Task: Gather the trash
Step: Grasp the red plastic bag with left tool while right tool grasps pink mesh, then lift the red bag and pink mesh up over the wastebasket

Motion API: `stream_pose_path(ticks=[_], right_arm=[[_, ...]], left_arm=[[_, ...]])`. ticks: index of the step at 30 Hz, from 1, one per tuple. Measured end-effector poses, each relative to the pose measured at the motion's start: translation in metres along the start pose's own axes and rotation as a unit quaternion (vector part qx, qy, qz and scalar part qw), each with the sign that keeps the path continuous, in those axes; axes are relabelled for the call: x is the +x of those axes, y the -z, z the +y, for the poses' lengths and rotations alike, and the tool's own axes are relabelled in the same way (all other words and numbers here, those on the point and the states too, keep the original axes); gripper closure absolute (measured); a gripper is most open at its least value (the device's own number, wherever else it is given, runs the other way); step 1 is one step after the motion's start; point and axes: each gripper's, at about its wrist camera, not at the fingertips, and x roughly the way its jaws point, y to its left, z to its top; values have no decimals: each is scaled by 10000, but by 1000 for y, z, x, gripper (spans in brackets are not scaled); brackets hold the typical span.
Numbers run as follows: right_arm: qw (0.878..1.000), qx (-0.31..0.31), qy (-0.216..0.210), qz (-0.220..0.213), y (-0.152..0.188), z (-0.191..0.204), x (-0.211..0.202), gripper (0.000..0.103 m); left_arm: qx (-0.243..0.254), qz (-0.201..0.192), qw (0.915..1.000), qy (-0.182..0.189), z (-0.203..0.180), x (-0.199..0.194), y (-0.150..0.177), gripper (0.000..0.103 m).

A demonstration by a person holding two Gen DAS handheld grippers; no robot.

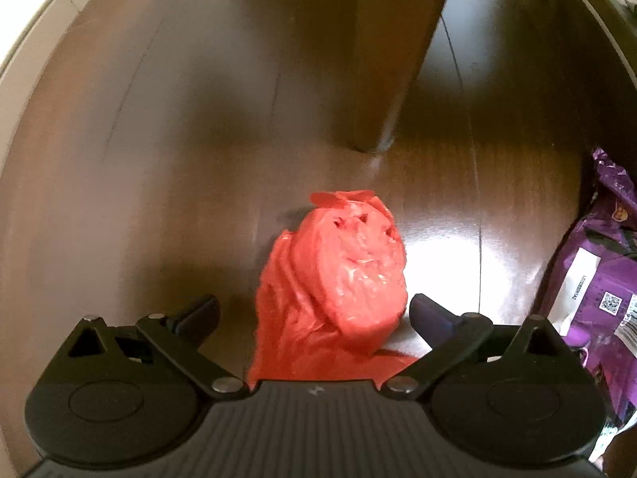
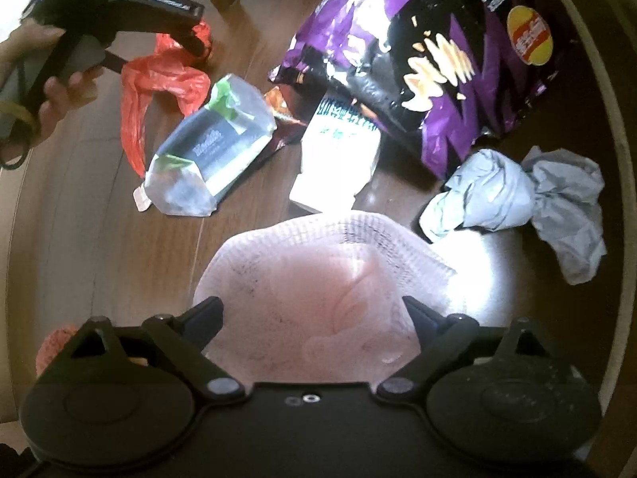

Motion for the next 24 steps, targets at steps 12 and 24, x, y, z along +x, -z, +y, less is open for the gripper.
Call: stream_pose_path(ticks=[12, 24], right_arm=[[9999, -52, 90, 59, -3, -4, -4, 76], [9990, -159, 56, -408, -21, 12, -154, 86]], left_arm=[[145, 72, 9999, 45, -14, -26, 7, 52], [-3, 153, 9995, 286, -12, -197, 19, 53]])
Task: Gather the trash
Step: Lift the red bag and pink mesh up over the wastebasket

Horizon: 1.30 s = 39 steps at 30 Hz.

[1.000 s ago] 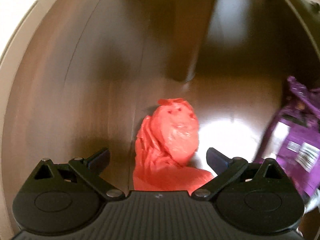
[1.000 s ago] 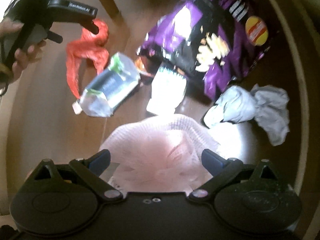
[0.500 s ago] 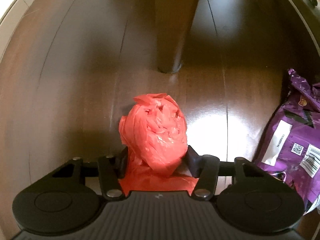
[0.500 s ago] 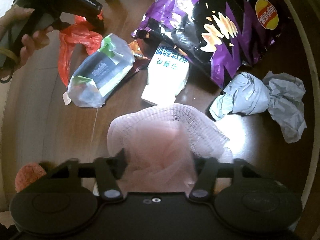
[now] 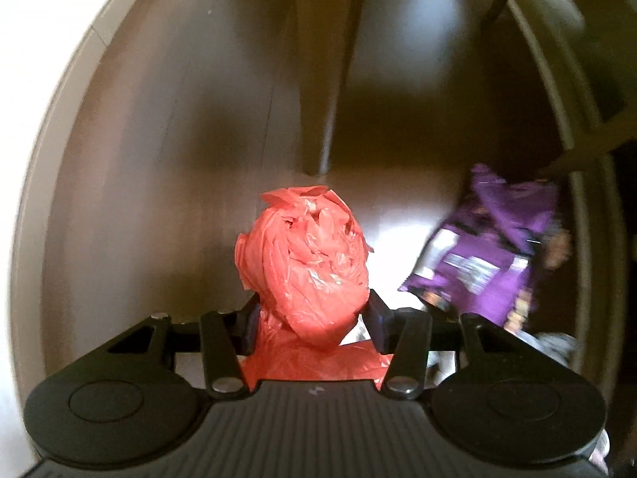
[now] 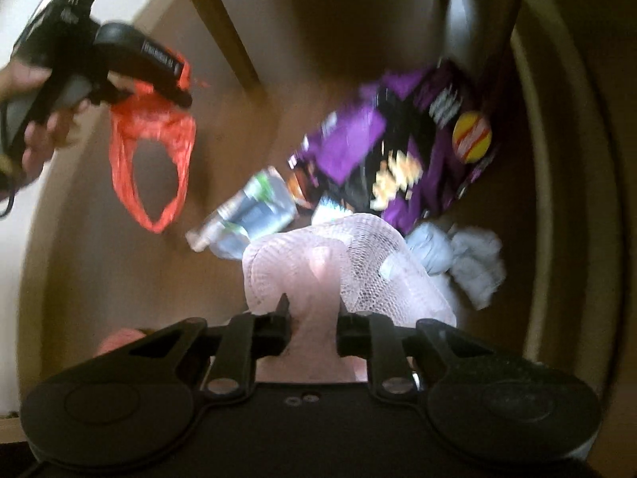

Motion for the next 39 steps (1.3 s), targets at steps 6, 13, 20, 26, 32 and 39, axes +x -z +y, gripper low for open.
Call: stream_pose_path(ticks=[6, 13, 20, 26, 32, 39], right_arm=[[9995, -22, 4, -327, -24, 15, -102, 86], [9958, 114, -63, -909, -56, 34, -229, 86], [9861, 96, -244, -1643, -97, 50, -354, 86], [9759, 1, -302, -2162, -139, 61, -441, 86], [9628, -264, -410, -2657, -176, 65, -515, 86], [9436, -744, -185, -3219, -233, 75, -582, 86]], left_arm=[[245, -138, 9996, 64, -17, -114, -7, 53], [465, -286, 9979, 343, -36, -243, -13, 53], [670, -732, 9933, 601, -37, -371, -37, 53], [816, -1146, 9867, 816, -37, -469, -65, 53], [1043, -1645, 9750, 1067, -46, -544, -99, 53], [1316, -2137, 9619, 1083, -71, -603, -144, 53]])
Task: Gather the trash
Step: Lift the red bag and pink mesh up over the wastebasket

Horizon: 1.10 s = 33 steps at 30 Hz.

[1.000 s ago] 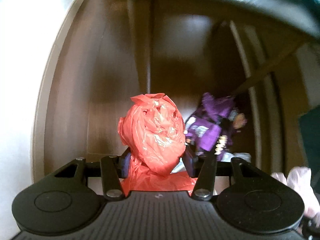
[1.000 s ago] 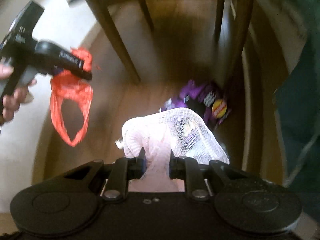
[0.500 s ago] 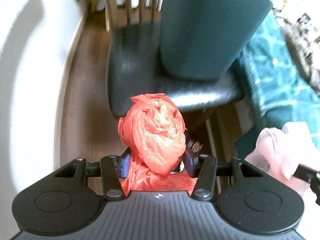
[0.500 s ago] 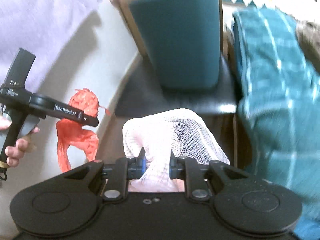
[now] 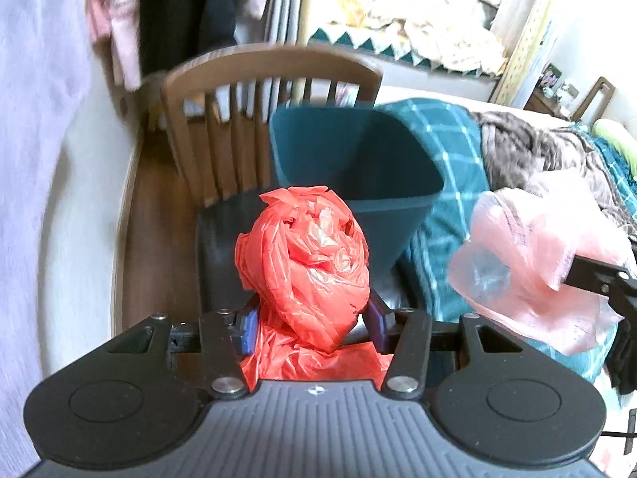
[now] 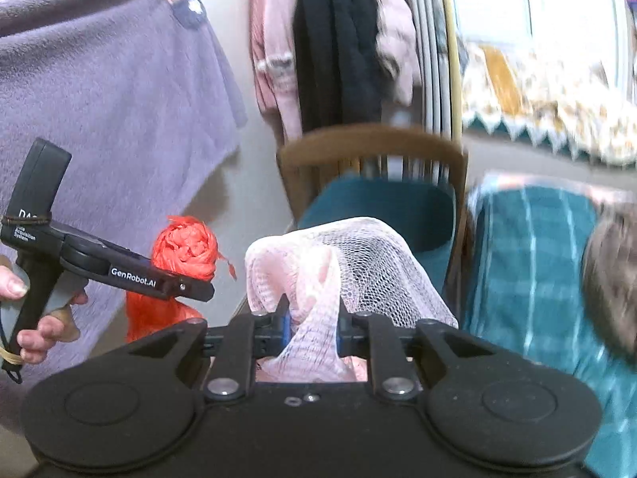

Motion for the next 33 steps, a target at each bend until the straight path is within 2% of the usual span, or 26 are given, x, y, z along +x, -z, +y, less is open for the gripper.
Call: stream_pose_path(ticks=[7, 13, 16, 21, 28, 33], right_arm=[[9986, -404, 251, -234, -62, -7, 24, 86], [9971, -523, 513, -220, -85, -21, 69, 86], [9957, -582, 707, -155, -88, -32, 98, 85], [9943, -599, 879, -15, -80, -47, 140, 85], [9913, -730, 995, 451, -60, -53, 189, 84], [9892, -889, 926, 707, -49, -46, 209, 84]], left_arm=[[183, -498, 9985, -160, -8, 0, -81, 53], [-42, -552, 9984, -148, -5, 41, -137, 53], [-60, -553, 9983, -178, -3, 61, -152, 53], [20, -492, 9985, -251, -5, 100, -161, 53], [62, -11, 9995, -297, -5, 163, -155, 53], [199, 232, 9990, -325, -10, 193, -144, 53]])
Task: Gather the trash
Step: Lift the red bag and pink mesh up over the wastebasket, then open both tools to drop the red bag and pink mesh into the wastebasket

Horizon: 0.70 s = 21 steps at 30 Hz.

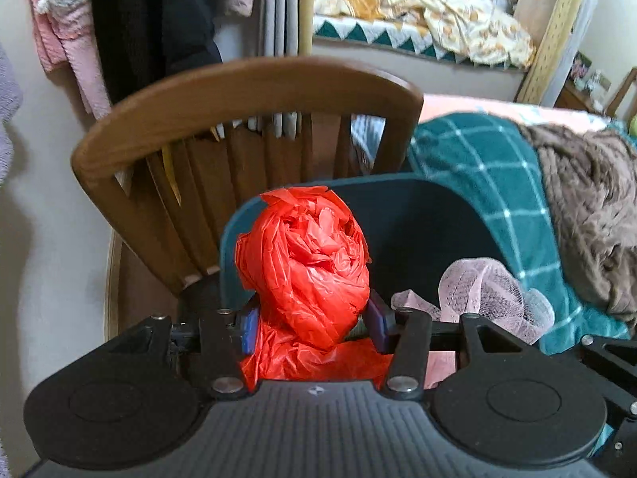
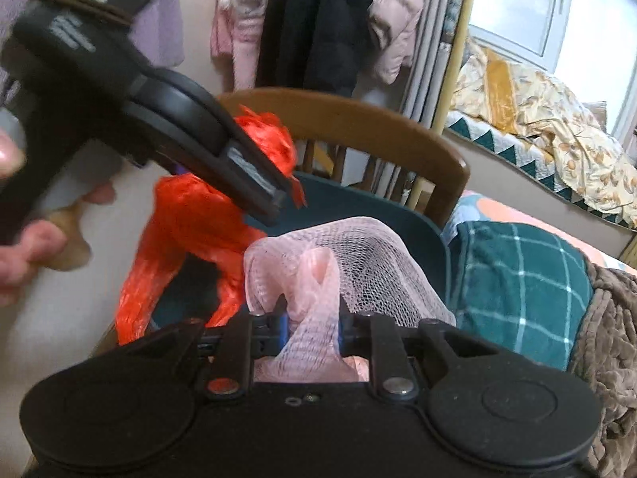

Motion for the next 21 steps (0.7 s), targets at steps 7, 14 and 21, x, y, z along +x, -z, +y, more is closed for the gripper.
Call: stream_pose_path(ticks=[7, 14, 21], right_arm=[[9998, 92, -54, 164, 8, -3, 15, 77], [9995, 98, -124, 277, 12, -8, 18, 67], [9995, 112, -163, 260, 12, -8, 9, 51]], left_arm=[[177, 284, 9994, -128, -3, 32, 10, 52], [349, 392, 9985, -148, -9, 40, 20, 50], [346, 253, 9991, -77, -14, 34, 18, 32]])
